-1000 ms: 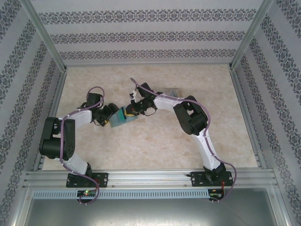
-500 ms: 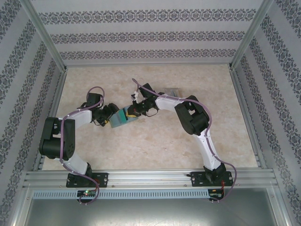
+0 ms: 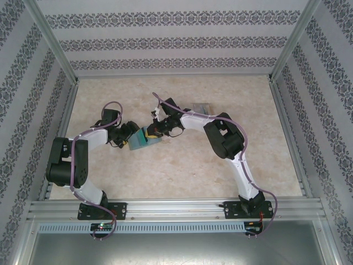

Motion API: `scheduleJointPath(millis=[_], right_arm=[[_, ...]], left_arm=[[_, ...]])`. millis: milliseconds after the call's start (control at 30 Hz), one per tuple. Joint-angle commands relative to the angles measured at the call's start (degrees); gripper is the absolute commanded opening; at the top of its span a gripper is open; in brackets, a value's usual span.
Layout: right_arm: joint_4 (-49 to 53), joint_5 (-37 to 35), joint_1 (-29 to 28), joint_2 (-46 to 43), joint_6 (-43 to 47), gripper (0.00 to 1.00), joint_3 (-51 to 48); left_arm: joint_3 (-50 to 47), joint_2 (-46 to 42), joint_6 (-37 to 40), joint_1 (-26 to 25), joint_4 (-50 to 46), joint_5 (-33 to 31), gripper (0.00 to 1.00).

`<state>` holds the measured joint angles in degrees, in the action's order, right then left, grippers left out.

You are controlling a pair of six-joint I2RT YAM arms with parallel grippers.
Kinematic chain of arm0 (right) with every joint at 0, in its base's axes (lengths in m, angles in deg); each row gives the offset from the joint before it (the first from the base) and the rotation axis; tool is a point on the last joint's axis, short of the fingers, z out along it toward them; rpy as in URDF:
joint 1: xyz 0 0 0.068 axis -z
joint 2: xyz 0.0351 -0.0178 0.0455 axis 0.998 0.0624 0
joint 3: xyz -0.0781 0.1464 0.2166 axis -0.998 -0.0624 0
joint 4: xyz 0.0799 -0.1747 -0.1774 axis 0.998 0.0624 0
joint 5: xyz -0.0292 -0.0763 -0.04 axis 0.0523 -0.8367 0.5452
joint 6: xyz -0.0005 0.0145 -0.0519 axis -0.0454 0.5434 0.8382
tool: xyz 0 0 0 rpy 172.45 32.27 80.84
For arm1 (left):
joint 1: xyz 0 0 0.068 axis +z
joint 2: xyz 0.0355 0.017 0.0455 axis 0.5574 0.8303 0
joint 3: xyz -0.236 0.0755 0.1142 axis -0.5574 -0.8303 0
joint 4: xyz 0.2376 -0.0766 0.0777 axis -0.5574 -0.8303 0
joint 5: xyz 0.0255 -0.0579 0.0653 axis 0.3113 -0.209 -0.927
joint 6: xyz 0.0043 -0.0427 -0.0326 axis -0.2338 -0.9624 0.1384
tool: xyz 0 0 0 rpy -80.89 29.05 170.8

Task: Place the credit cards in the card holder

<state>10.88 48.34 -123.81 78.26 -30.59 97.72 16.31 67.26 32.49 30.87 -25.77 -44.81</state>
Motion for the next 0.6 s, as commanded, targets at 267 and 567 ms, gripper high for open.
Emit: scheduleJointPath(millis=[267,567], right_arm=[[-5.8,-3.1,-2.4,0.0,-5.6,0.0,-2.0],[-6.2,-3.7,-3.5,2.0,-7.2,0.0,-0.8]], left_arm=[[-0.1,0.7,-0.8,-0.8,0.2,0.4,0.81],[-0.8,-0.7,-1.0,-0.7,-0.2,0.3,0.81]])
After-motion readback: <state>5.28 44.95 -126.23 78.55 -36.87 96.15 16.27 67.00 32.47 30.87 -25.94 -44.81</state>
